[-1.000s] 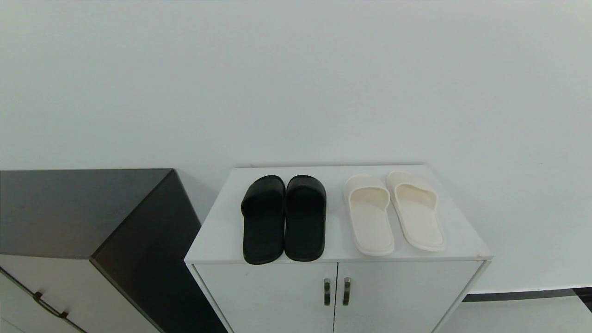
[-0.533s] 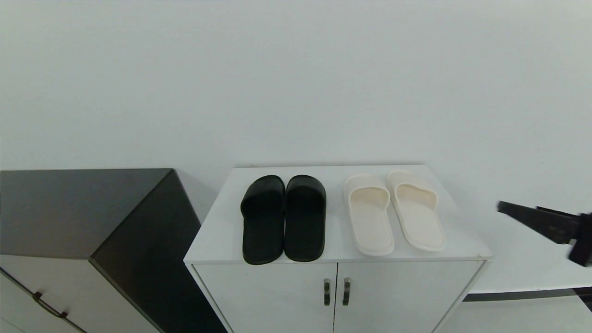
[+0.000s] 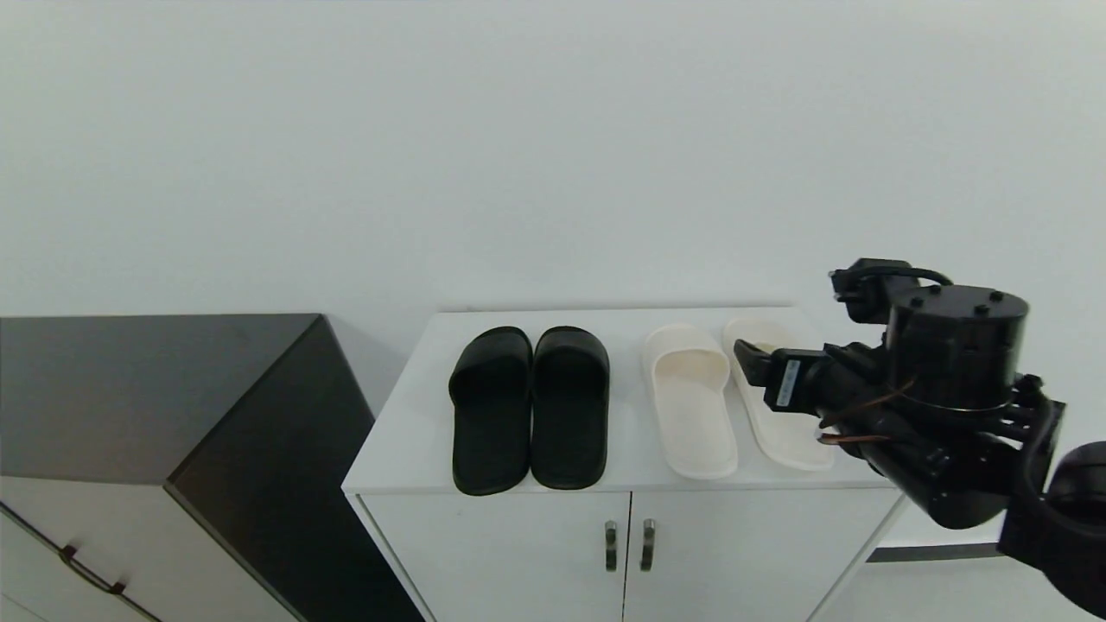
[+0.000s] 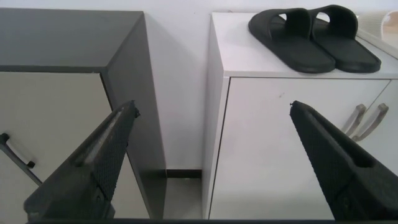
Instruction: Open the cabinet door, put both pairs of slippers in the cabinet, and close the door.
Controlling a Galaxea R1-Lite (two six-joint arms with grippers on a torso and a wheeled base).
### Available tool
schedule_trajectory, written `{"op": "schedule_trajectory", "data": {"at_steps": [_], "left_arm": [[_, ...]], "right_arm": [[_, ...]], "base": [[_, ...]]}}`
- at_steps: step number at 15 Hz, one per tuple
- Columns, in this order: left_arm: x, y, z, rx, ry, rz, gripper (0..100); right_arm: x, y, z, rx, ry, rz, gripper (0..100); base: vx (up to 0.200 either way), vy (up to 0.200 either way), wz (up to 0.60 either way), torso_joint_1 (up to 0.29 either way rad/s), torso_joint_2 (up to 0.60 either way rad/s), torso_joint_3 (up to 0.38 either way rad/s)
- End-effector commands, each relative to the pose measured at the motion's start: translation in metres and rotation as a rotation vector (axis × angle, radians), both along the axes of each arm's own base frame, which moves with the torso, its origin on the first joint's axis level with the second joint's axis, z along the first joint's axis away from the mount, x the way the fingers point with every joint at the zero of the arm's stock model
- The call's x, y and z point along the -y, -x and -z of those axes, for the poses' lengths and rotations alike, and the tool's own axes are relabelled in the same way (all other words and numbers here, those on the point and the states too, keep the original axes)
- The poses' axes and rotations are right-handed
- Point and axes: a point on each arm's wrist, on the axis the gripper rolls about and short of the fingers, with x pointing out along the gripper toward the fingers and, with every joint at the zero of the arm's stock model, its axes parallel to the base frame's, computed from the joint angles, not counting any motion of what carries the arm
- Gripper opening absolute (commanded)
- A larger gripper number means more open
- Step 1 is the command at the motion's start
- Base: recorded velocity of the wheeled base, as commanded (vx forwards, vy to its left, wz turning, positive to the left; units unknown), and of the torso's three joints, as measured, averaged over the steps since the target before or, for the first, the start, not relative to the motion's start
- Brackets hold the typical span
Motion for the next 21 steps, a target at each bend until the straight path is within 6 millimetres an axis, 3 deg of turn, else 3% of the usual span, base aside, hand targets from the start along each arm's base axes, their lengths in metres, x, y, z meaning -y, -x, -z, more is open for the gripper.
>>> {"op": "schedule_trajectory", "data": {"at_steps": [1,12,21], "left_arm": [[0.0,0.0,0.0,0.0,0.001,0.0,100],[0.0,0.0,0.0,0.0,0.002,0.0,100],[0.0,0.0,0.0,0.0,0.002,0.0,100]], "right_arm": [[-0.017,-0.019,0.027,-0.046,0.066,-0.004,100],[-0.032,-0.048,0.047,-0.079,0.081,-0.036,100],[-0.031,-0.095,0.059,-0.065,0.084,0.03,100]], "base": [[0.0,0.0,0.0,0.0,0.0,0.0],[0.0,0.0,0.0,0.0,0.0,0.0],[0.0,0.0,0.0,0.0,0.0,0.0]]}}
